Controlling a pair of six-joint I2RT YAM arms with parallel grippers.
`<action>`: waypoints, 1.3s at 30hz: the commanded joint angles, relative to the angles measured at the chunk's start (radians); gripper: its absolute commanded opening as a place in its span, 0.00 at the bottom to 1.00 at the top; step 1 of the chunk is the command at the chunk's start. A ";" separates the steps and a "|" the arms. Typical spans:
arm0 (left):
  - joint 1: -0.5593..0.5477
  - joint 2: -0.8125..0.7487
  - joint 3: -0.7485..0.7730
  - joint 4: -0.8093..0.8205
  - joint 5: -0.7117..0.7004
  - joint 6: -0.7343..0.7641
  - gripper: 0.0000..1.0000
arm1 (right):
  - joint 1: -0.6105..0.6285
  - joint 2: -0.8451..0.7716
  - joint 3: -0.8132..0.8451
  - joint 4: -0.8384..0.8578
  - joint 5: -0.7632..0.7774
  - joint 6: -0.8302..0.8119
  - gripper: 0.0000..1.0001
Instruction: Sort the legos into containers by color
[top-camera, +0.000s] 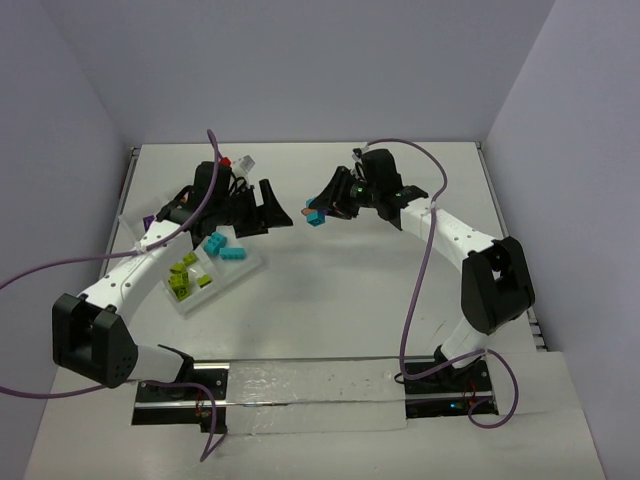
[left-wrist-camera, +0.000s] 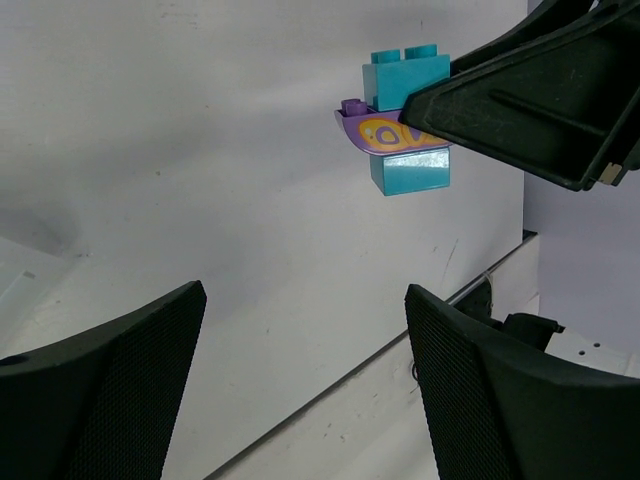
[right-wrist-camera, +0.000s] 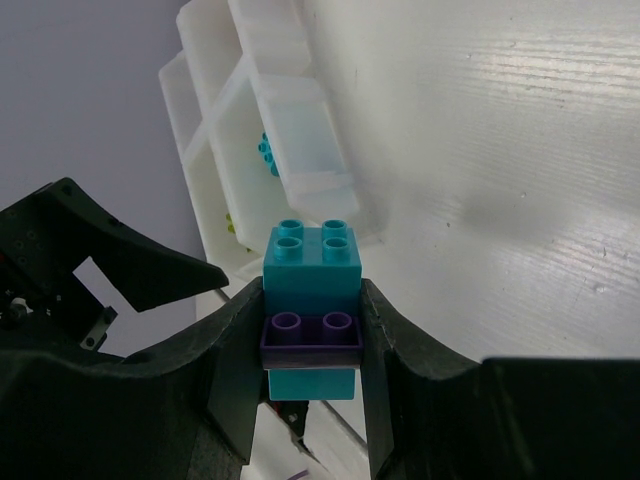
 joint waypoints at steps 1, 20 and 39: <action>-0.008 -0.004 0.061 0.004 -0.057 -0.016 0.91 | 0.002 0.006 0.038 0.024 -0.006 0.005 0.00; -0.067 -0.087 -0.083 0.131 -0.315 -0.080 0.99 | 0.004 -0.003 0.048 0.027 0.002 0.000 0.00; -0.191 0.081 0.065 0.222 -0.179 -0.083 0.90 | 0.005 0.029 0.079 0.051 -0.036 0.025 0.00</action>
